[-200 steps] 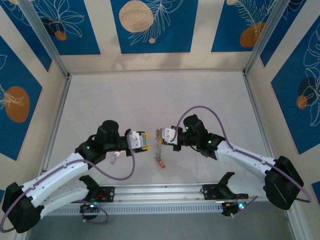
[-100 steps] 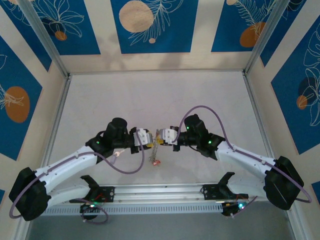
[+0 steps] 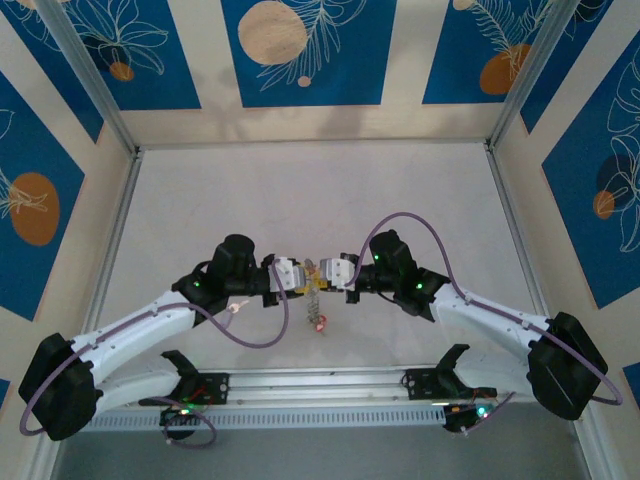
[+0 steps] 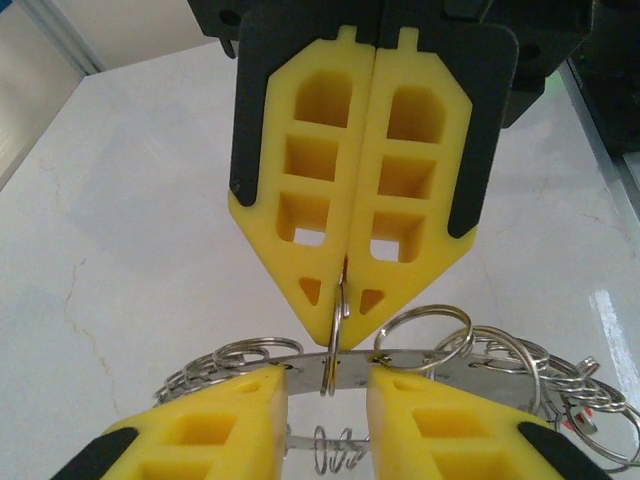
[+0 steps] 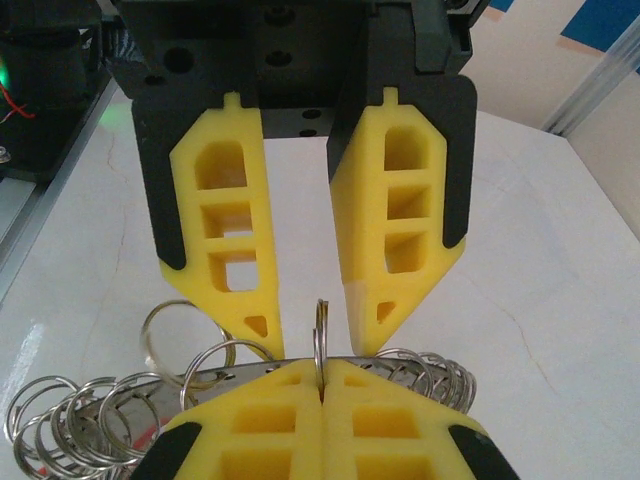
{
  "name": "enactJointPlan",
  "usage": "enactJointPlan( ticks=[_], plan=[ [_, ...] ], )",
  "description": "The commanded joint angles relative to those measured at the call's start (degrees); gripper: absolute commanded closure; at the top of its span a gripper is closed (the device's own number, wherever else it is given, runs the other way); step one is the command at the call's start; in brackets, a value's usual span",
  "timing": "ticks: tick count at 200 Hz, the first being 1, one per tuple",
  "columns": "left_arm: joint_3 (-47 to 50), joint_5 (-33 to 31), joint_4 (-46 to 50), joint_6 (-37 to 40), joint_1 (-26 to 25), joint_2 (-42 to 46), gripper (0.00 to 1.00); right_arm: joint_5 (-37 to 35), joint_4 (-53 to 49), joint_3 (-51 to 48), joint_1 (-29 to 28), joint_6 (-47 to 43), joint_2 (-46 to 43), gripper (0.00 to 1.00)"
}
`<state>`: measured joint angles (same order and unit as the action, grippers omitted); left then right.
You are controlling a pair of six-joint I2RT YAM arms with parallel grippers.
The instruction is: Put the keys on the keyring
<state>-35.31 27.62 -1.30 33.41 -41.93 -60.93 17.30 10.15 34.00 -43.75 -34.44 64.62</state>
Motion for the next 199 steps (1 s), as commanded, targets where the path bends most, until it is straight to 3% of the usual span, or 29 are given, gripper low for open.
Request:
enactJointPlan(
  ticks=[1, 156, 199],
  plan=[
    [-1.6, 2.02, -1.77, 0.34, -0.6, 0.53, 0.75, 2.49, 3.57, -0.4, 0.15, 0.82, -0.06, 1.0],
    [-3.21, 2.39, -1.3, 0.69, -0.69, 1.4, 0.8, 2.75, 5.29, -1.5, 0.33, 1.56, 0.2, 1.0],
    [-3.72, 3.11, -0.25, 0.91, -0.69, 0.22, 0.9, 2.92, 5.82, -1.66, 0.33, 1.84, 0.24, 1.0]
  ],
)
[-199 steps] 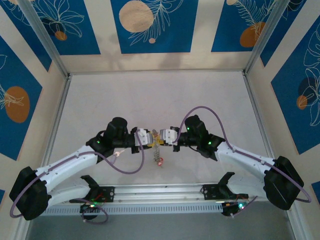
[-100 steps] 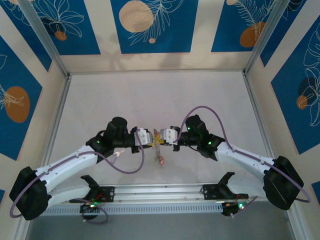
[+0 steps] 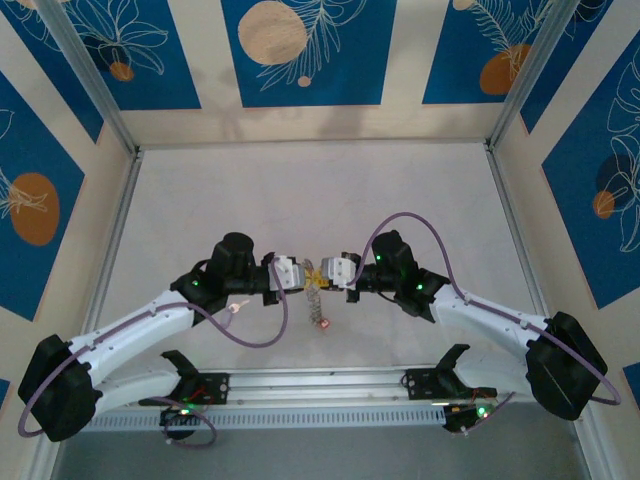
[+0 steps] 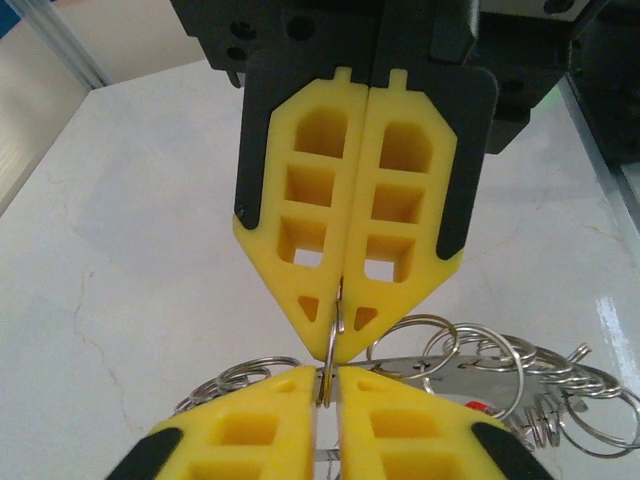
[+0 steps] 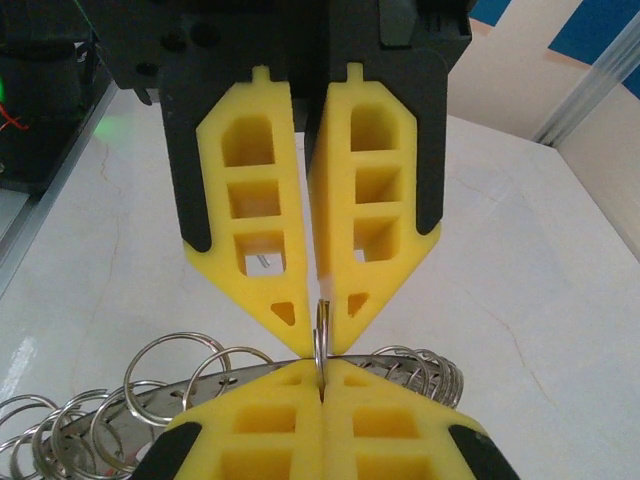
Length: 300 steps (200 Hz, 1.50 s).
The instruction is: Put the keys on the keyring
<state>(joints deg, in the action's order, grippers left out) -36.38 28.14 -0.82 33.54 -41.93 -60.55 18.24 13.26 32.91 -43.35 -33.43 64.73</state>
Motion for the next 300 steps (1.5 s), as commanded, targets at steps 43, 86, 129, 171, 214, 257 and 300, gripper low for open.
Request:
enactJointPlan(
  ticks=[43, 86, 129, 171, 214, 257, 300],
  plan=[
    [-3.78, 1.19, 1.59, 1.31, -0.78, -0.82, 1.0, 1.06, 3.68, -1.35, -0.06, 1.58, 0.05, 0.94],
    [-7.82, -6.98, 10.9, 5.52, -2.21, -1.47, 1.0, -0.75, 1.67, -1.91, 0.02, 1.51, -1.25, 0.75],
    [-13.26, -14.58, 20.04, 11.02, -5.19, -3.89, 1.0, -3.35, 0.11, -1.85, -0.15, 0.93, -1.46, 0.7],
    [-16.32, -17.01, 23.75, 13.34, -7.1, -6.21, 1.0, -4.09, 0.19, -1.83, -0.24, 1.03, -1.23, 0.69],
    [-18.04, -19.31, 25.24, 13.75, -8.63, -7.5, 1.0, -3.76, 1.26, -2.68, -0.5, 1.37, -1.27, 0.69],
    [-19.17, -18.94, 26.0, 13.22, -8.78, -8.29, 1.0, -3.76, 1.73, -3.19, -0.68, 2.18, -1.05, 0.72],
    [-19.25, -18.4, 25.17, 12.08, -8.85, -8.53, 1.0, -3.13, 2.65, -3.38, -0.86, 2.89, -0.68, 0.73]
  ],
)
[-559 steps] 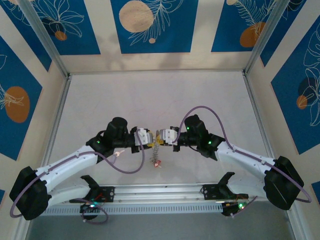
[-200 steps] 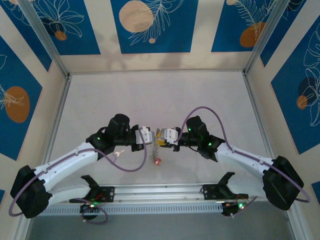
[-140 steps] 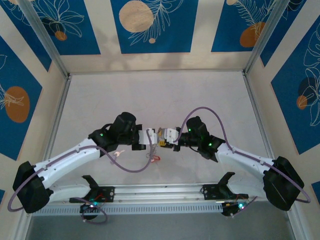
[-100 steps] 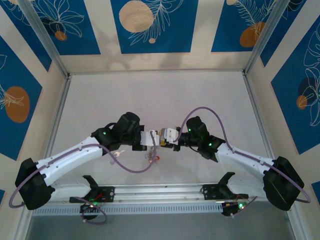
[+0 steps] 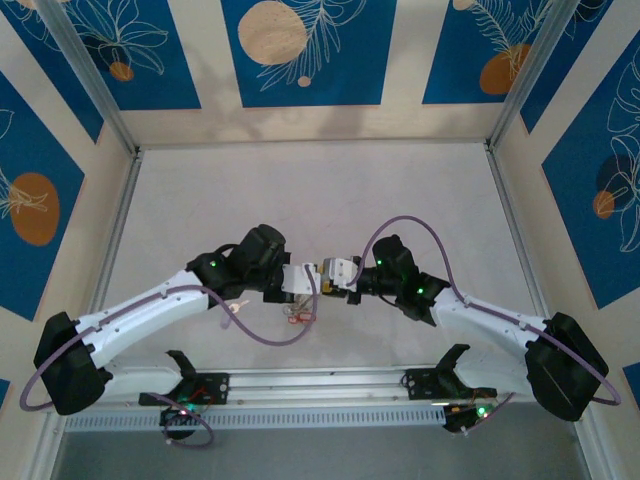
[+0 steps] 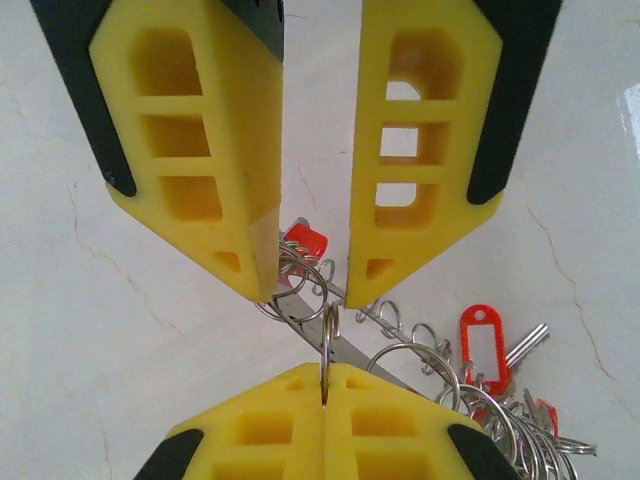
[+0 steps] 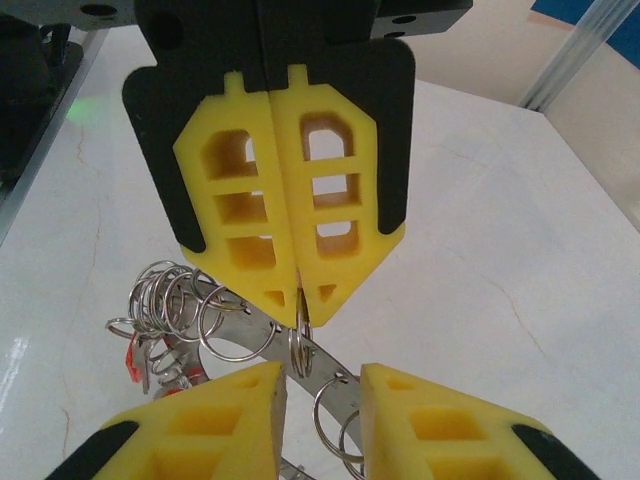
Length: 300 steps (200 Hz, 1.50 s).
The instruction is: Put the keys on the keyring
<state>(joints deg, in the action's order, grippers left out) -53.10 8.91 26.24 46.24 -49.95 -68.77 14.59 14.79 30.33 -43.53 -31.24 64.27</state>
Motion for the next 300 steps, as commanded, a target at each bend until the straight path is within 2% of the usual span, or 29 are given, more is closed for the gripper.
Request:
enactJointPlan(
  ticks=[1, 90, 158, 196, 215, 219, 229, 238, 300],
  plan=[
    [-2.53, 0.84, -1.89, -0.66, -0.83, -0.31, 1.0, 0.61, 1.16, -0.8, -0.68, 0.68, -0.21, 0.73],
    [-2.1, 2.91, -4.33, -2.81, -0.53, -0.17, 1.0, 1.76, 3.85, -2.01, -0.77, 1.91, 0.78, 0.81],
    [-1.74, 5.59, -5.92, -3.79, -0.14, 0.26, 1.0, 1.83, 5.35, -2.22, -0.94, 2.48, 1.72, 0.82],
    [-1.59, 5.34, -6.36, -4.03, 0.0, 0.64, 1.0, 1.5, 4.55, -1.59, -0.92, 2.28, 2.44, 0.98],
    [-0.09, 5.48, -7.64, -3.96, 0.5, 2.41, 1.0, 1.82, 4.94, -1.67, -0.94, 2.53, 2.22, 1.0],
    [0.57, 5.65, -8.24, -4.01, 0.69, 3.08, 0.95, 1.92, 5.39, -1.76, -0.93, 2.82, 2.11, 1.0],
    [2.71, 5.98, -10.67, -4.73, 1.19, 4.89, 0.76, 2.48, 7.26, -2.39, -0.77, 3.75, 1.62, 1.0],
    [4.9, 6.76, -12.66, -5.22, 1.77, 6.69, 0.67, 3.15, 9.16, -2.96, -0.6, 4.62, 1.11, 1.0],
    [13.33, 16.35, -20.82, -7.42, 6.42, 12.48, 0.64, 10.4, 23.37, -6.64, 2.58, 11.63, -1.03, 1.0]
  ],
)
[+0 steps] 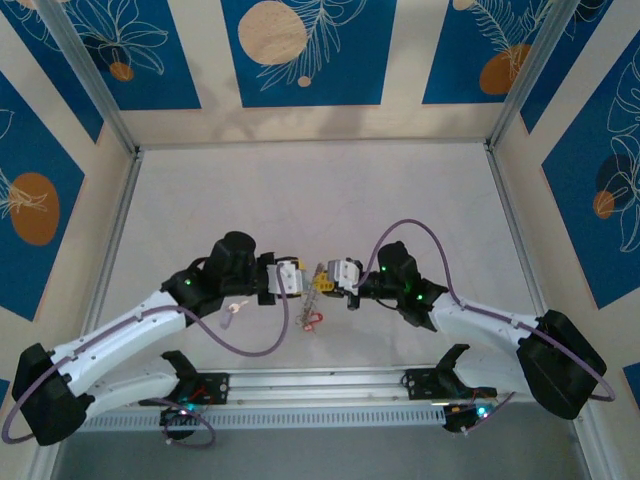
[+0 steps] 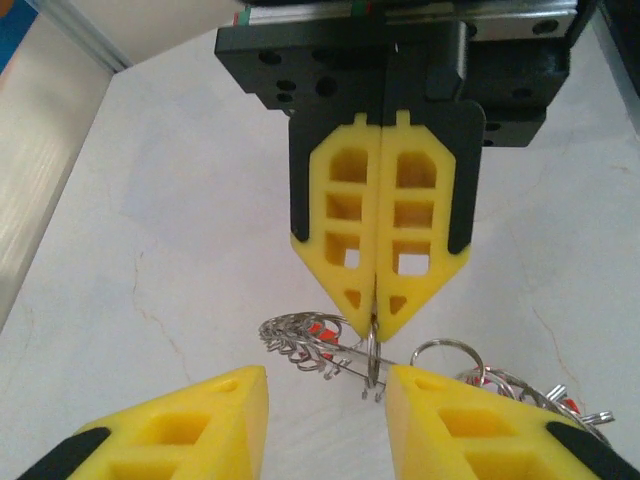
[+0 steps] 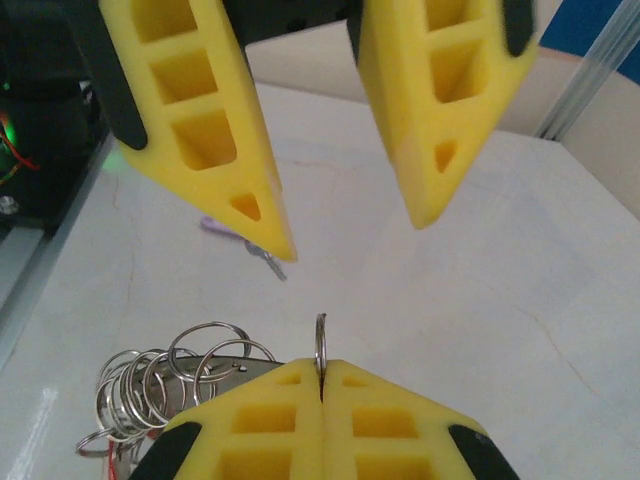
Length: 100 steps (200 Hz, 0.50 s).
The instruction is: Put the keys on the keyring
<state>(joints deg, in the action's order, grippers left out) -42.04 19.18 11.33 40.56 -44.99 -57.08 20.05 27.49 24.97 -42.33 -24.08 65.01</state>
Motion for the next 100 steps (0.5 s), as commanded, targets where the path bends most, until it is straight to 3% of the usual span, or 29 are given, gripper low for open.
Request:
enactJointPlan(
  ticks=[1, 71, 100],
  plan=[
    [2.29, 6.2, -5.98, -1.77, 1.56, 0.76, 0.64, 5.01, 10.89, -1.35, 1.46, 4.6, -1.8, 1.0],
    [2.15, 9.44, -11.28, -3.54, 2.91, -2.86, 0.66, 7.2, 17.35, -2.17, 2.6, 8.82, -0.55, 1.0],
    [1.31, 11.1, -11.36, -3.57, 2.89, -4.35, 0.81, 7.43, 18.52, -2.12, 2.6, 9.27, 0.09, 1.0]
  ],
)
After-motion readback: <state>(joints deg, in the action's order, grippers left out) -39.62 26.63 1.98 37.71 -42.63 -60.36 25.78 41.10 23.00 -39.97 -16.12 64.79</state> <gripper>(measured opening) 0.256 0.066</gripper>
